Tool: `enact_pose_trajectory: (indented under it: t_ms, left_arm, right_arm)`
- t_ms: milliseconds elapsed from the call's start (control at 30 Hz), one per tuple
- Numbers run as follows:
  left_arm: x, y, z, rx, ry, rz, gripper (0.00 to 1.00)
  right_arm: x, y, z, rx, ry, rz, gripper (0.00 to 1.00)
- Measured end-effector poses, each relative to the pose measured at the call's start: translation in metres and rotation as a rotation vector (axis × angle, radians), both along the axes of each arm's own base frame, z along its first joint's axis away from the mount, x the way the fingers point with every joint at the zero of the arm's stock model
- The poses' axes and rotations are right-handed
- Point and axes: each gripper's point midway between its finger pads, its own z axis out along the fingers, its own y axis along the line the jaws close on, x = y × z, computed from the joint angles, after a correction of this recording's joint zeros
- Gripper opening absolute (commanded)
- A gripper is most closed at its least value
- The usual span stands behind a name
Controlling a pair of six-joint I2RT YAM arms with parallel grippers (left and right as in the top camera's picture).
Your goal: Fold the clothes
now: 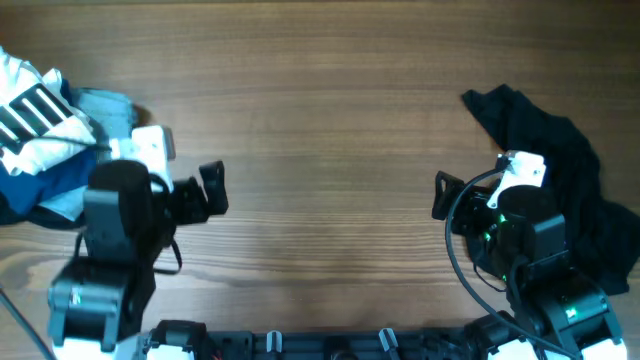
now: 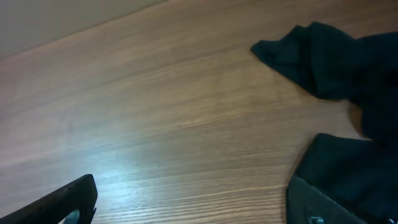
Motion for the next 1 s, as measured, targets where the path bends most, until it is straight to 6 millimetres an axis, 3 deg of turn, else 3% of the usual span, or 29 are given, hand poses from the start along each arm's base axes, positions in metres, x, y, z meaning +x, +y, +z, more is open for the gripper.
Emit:
enact_pose_trajectory:
  t_ms: [133, 400, 533, 667, 900, 1000]
  left_arm:
    - [-0.017, 0.003, 0.004, -0.001, -0.026, 0.002, 1.0]
    - [-0.017, 0.003, 0.004, -0.001, -0.026, 0.003, 1.0]
    - [-0.017, 0.003, 0.004, 0.001, -0.026, 0.005, 1.0]
    - [-0.018, 0.003, 0.004, 0.001, -0.025, 0.005, 1.0]
    - [-0.018, 0.004, 0.003, 0.003, -0.023, 0.008, 1.0]
    - [-0.017, 0.004, 0.003, 0.003, -0.024, 0.007, 1.0]
  right_arm:
    - [0.004, -0.001, -0.007, -0.008, 0.027, -0.018, 1.0]
    - [0.017, 0.003, -0.048, -0.068, 0.195, -0.02, 0.99]
    - [0.015, -0.006, -0.043, -0.062, 0.179, -0.05, 1.0]
    - [0.007, -0.012, -0.016, -0.08, -0.042, 0.023, 1.0]
    - [-0.007, -0.014, -0.026, -0.138, -0.47, 0.168, 1.0]
    - [-0.004, -0.014, -0.014, -0.16, -0.661, 0.167, 1.0]
